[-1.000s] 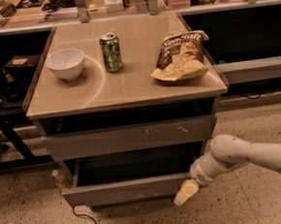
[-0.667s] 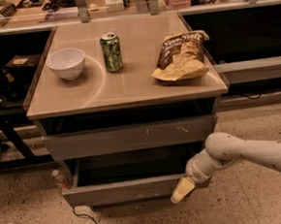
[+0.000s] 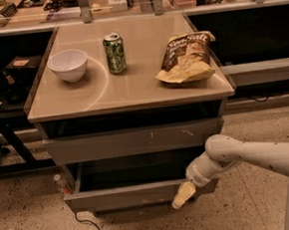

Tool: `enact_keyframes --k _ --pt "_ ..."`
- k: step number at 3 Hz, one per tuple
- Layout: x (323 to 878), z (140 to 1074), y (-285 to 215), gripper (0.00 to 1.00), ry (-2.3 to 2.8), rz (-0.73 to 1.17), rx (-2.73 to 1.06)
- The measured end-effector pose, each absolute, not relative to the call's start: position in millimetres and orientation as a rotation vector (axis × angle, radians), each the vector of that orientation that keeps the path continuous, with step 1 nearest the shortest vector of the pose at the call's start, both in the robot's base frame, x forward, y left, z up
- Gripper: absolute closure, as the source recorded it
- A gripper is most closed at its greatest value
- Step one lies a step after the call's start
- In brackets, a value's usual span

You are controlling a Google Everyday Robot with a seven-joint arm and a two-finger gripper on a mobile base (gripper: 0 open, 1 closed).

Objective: Open middle drawer

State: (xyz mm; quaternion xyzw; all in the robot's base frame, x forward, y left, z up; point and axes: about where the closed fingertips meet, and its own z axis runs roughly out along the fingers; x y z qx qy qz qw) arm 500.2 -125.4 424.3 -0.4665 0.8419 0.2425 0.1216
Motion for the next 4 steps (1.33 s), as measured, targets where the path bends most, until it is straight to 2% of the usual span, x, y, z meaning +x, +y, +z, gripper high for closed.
enact_keyframes --k 2,4 --pt "465.4 423.5 -123.8 0.00 2.479 0.807 -1.388" --pt "405.8 464.6 -134.9 0.00 2.501 0.862 -1.330"
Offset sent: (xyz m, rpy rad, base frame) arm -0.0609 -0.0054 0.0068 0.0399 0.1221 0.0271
